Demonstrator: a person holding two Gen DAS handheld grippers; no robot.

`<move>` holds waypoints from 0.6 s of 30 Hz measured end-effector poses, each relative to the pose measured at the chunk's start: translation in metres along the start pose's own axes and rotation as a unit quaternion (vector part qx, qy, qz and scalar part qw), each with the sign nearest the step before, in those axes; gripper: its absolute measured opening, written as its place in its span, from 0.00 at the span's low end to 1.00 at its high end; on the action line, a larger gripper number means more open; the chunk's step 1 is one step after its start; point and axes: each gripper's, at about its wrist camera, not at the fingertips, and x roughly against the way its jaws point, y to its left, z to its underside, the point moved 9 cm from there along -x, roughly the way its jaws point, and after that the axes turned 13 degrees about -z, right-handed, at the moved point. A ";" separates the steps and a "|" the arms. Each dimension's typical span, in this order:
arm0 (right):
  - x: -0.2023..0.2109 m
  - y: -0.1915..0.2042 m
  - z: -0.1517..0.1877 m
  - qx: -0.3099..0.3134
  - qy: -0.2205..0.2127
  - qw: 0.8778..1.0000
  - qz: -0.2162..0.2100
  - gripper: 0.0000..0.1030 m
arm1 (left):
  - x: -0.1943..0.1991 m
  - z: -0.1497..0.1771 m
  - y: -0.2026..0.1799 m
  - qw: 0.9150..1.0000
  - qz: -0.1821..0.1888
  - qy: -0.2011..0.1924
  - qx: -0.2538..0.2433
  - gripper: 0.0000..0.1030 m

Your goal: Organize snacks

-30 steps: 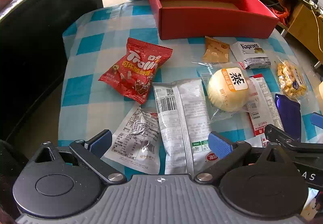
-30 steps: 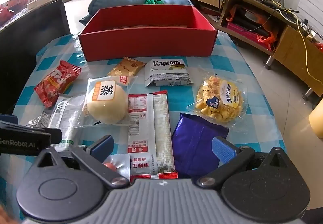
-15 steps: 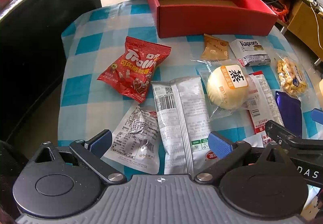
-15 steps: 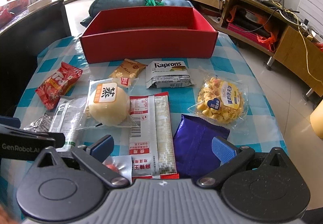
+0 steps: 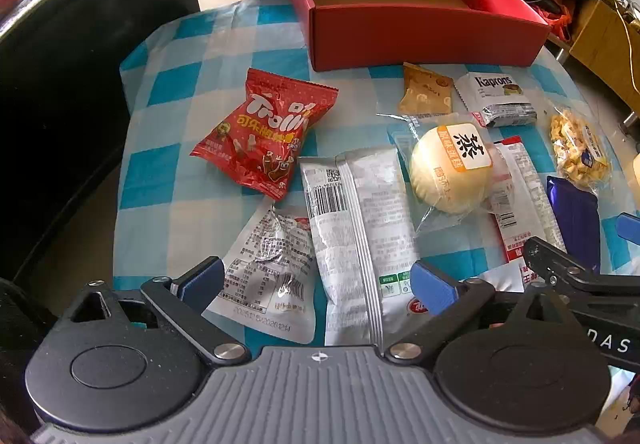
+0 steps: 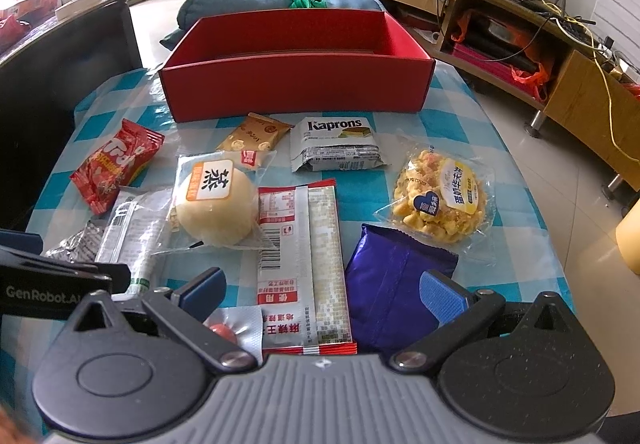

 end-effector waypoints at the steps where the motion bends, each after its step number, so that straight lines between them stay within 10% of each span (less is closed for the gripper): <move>1: 0.000 0.000 0.000 0.000 0.000 1.000 0.000 0.99 | 0.000 0.000 0.000 1.000 -0.001 -0.001 0.000 0.97; 18: -0.004 -0.001 0.008 -0.005 0.024 1.000 -0.019 0.98 | -0.010 -0.001 0.012 0.999 0.020 0.008 0.030 0.93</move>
